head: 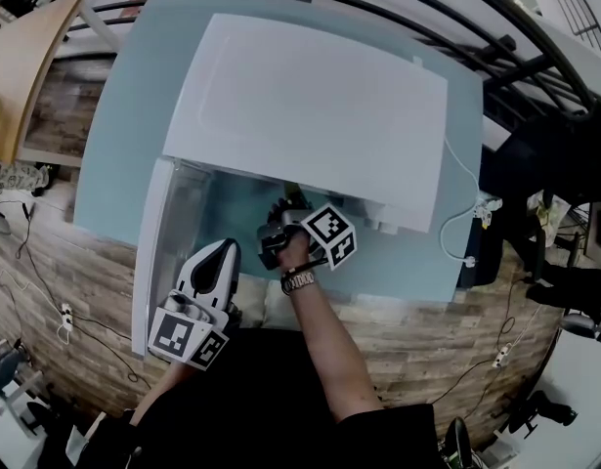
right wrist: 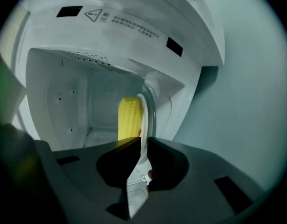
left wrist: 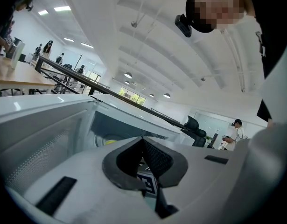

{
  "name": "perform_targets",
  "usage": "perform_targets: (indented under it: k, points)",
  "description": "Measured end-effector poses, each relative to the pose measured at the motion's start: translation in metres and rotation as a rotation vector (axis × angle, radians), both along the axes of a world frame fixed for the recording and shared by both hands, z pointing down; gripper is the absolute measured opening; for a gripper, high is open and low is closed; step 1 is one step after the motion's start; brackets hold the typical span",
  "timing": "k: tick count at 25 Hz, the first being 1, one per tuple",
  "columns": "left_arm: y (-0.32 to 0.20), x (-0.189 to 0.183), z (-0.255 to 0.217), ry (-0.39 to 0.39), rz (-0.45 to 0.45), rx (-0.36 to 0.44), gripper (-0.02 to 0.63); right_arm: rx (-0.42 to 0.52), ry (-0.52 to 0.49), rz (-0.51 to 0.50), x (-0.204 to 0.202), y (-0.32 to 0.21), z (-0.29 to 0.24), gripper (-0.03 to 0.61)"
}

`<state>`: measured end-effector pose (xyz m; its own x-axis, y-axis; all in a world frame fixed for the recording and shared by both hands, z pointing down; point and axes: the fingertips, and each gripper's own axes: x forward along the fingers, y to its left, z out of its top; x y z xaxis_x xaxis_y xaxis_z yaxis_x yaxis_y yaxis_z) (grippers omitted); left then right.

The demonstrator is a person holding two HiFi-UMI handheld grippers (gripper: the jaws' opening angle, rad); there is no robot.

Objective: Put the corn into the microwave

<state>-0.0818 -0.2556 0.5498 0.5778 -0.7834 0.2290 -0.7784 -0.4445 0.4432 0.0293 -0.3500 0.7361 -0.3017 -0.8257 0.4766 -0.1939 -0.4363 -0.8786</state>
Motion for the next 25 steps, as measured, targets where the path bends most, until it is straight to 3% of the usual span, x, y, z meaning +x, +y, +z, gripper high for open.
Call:
perform_targets:
  k: [4,10,17,25]
  points:
    - [0.002,0.005,-0.001,-0.002,0.013,0.006,0.002,0.005,0.031,-0.033,0.0,0.013,-0.004,0.029]
    - [0.003,0.007,-0.005,0.0,0.023,0.018,0.002,0.09,0.085,-0.129,-0.012,0.035,-0.034,0.011]
    - [0.004,0.003,-0.013,0.004,0.016,0.039,0.002,0.208,0.203,-0.224,-0.016,0.054,-0.075,0.009]
    - [0.006,0.0,-0.018,-0.006,0.006,0.055,0.002,0.375,0.417,-0.324,-0.012,0.075,-0.139,0.008]
